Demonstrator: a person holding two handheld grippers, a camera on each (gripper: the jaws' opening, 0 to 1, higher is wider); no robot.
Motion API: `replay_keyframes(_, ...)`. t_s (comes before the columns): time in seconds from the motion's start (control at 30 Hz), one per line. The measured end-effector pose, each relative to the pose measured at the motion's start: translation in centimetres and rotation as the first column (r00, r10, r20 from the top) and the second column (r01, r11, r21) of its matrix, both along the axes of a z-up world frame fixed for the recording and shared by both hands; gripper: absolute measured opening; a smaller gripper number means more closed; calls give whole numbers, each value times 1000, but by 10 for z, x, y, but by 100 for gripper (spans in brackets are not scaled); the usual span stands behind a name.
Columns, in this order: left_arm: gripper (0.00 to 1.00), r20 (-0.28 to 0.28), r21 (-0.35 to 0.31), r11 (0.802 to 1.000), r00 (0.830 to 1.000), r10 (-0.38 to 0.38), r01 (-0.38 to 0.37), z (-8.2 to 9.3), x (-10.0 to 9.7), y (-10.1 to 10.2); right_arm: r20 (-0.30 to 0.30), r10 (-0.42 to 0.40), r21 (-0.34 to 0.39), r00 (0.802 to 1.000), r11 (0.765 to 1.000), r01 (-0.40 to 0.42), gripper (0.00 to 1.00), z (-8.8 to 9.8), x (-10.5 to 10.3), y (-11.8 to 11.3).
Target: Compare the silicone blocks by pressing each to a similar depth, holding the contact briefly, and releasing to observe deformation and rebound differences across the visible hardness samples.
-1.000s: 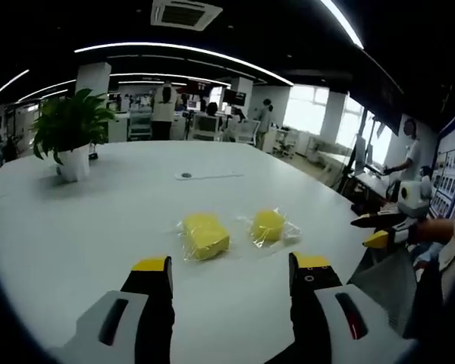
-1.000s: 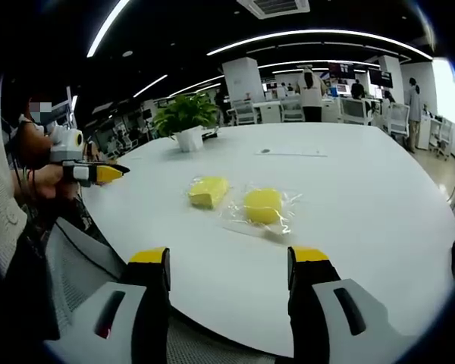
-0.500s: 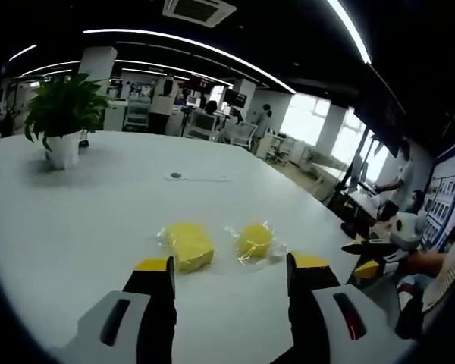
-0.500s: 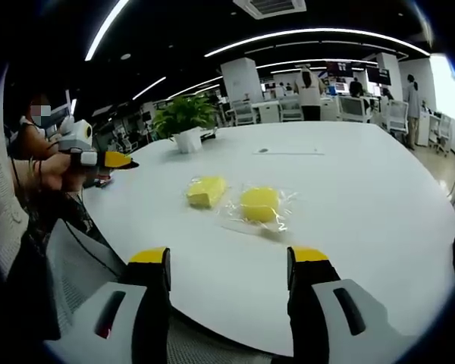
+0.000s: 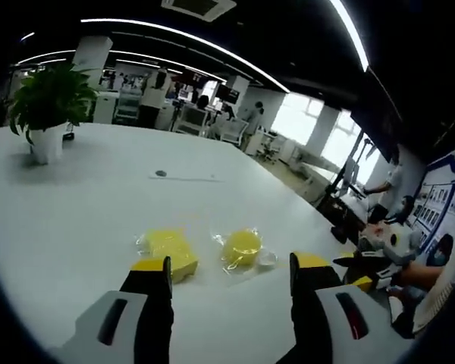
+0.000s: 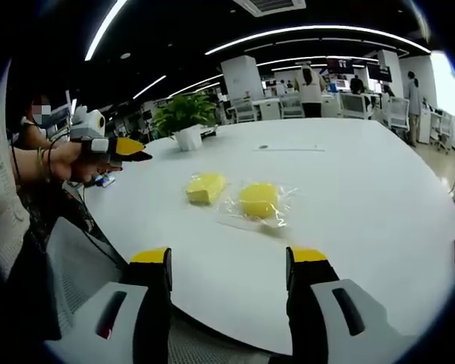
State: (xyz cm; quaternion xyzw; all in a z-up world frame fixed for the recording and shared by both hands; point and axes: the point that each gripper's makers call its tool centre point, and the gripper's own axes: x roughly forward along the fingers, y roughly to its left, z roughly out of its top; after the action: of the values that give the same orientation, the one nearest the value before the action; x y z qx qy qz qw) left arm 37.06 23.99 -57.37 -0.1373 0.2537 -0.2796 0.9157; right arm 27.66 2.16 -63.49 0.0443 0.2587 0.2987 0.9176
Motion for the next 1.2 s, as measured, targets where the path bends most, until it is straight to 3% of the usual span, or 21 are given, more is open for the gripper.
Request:
replay_keyframes(0.4, 61, -21, 0, 998, 997, -68, 68, -4, 23, -26, -10, -5, 1, 1000, 1000, 5, 54, -3, 2, -1)
replay_keyframes(1.2, 62, -66, -55, 994, 993, -101, 98, -21, 64, -57, -39, -24, 5, 999, 1000, 24, 52, -7, 5, -5)
